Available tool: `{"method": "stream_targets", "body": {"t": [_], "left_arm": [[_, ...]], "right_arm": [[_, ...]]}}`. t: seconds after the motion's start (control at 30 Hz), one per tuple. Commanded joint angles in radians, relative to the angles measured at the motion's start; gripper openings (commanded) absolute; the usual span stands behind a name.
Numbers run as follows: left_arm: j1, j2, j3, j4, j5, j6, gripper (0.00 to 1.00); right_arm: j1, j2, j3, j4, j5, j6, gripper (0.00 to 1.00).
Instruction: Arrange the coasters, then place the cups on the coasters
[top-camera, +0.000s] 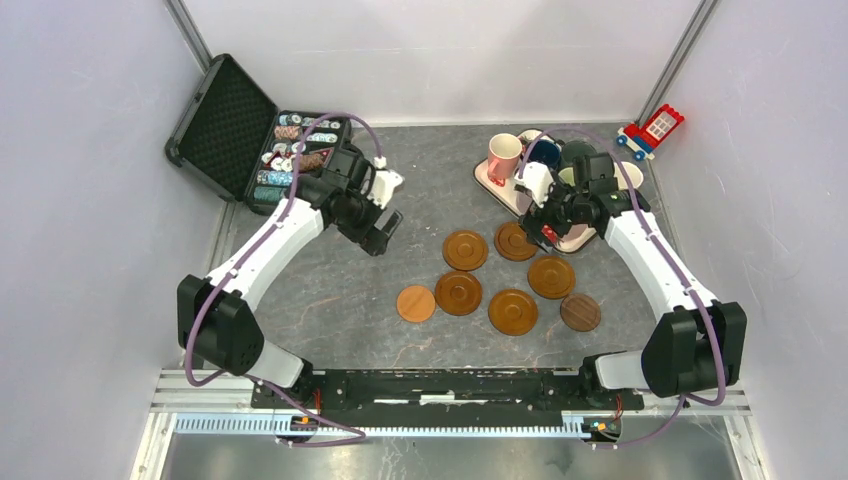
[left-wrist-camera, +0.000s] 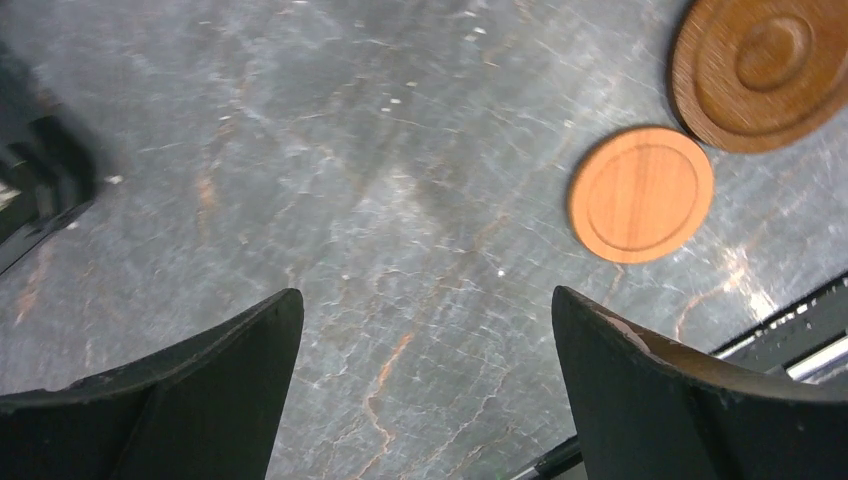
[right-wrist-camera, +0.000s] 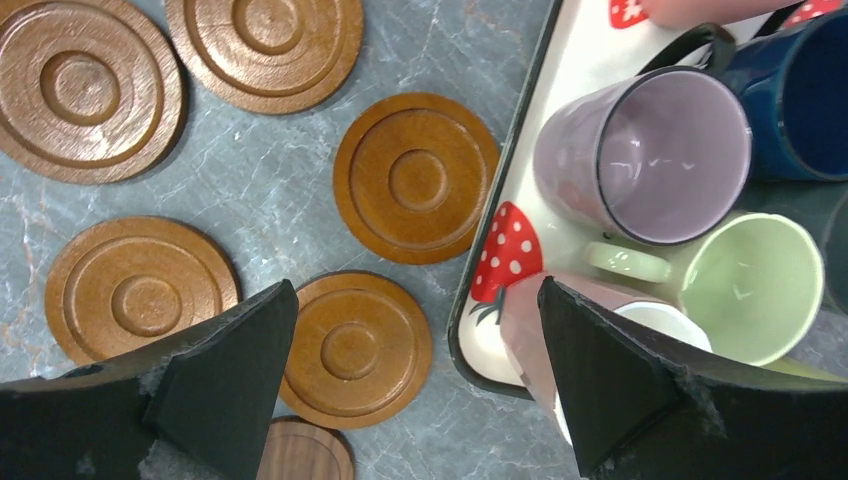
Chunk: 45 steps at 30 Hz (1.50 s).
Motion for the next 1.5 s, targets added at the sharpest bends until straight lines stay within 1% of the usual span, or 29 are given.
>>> {"method": "stream_targets", "body": {"t": [0.0,0.1,0.2,0.27,0.33,0.4,0.6,0.67,0.73,0.8,0.93,1.03,1.17,1.33,1.47], "left_arm": [[-0.105,-0.014,-0.054,-0.005,0.04,0.081,1.0],[-0.219,-0.021,-0.131,0.049,0.007,0.112,1.0],[-0.302,-0.003,-0.171,0.09,0.009,0.136,1.0],[-0.337,0.035,-0.173,0.096,0.02,0.136,0.97],[-0.365,0.075,-0.176,0.114,0.014,0.125,0.92],[-0.378,0.105,-0.184,0.146,-0.002,0.107,0.87],[-0.382,0.189,-0.183,0.195,-0.046,0.082,0.77],[-0.382,0.214,-0.191,0.221,-0.085,0.071,0.73],[-0.381,0.243,-0.197,0.248,-0.153,0.06,0.69],[-0.38,0.266,-0.2,0.27,-0.199,0.047,0.66],[-0.373,0.289,-0.207,0.261,-0.231,0.038,0.61],[-0.332,0.285,-0.223,0.229,-0.234,0.038,0.55],[-0.229,0.232,-0.267,0.202,-0.227,0.069,0.53],[-0.078,0.146,-0.353,0.179,-0.238,0.156,0.52],[0.088,0.1,-0.441,0.18,-0.256,0.252,0.51]], "right_arm": [[0.004,-0.017,-0.026,-0.05,-0.032,-0.056,0.98],[0.004,-0.025,-0.047,-0.062,-0.022,-0.061,0.98],[0.004,-0.035,-0.062,-0.064,-0.005,-0.064,0.98],[0.004,-0.041,-0.071,-0.065,0.007,-0.064,0.98],[0.004,-0.046,-0.078,-0.065,0.017,-0.064,0.98],[0.003,-0.05,-0.084,-0.064,0.025,-0.061,0.98],[0.003,-0.055,-0.092,-0.061,0.039,-0.059,0.98],[0.004,-0.052,-0.091,-0.058,0.043,-0.057,0.98],[0.004,-0.05,-0.09,-0.054,0.045,-0.052,0.98],[0.004,-0.047,-0.091,-0.048,0.044,-0.045,0.98],[0.004,-0.028,-0.076,-0.052,0.034,-0.038,0.98],[0.003,-0.01,-0.059,-0.051,0.039,-0.039,0.98],[0.003,0.011,-0.037,-0.057,0.035,-0.039,0.98],[0.004,0.031,-0.019,-0.063,0.029,-0.042,0.98],[0.003,0.046,-0.004,-0.065,0.028,-0.042,0.98]]}}
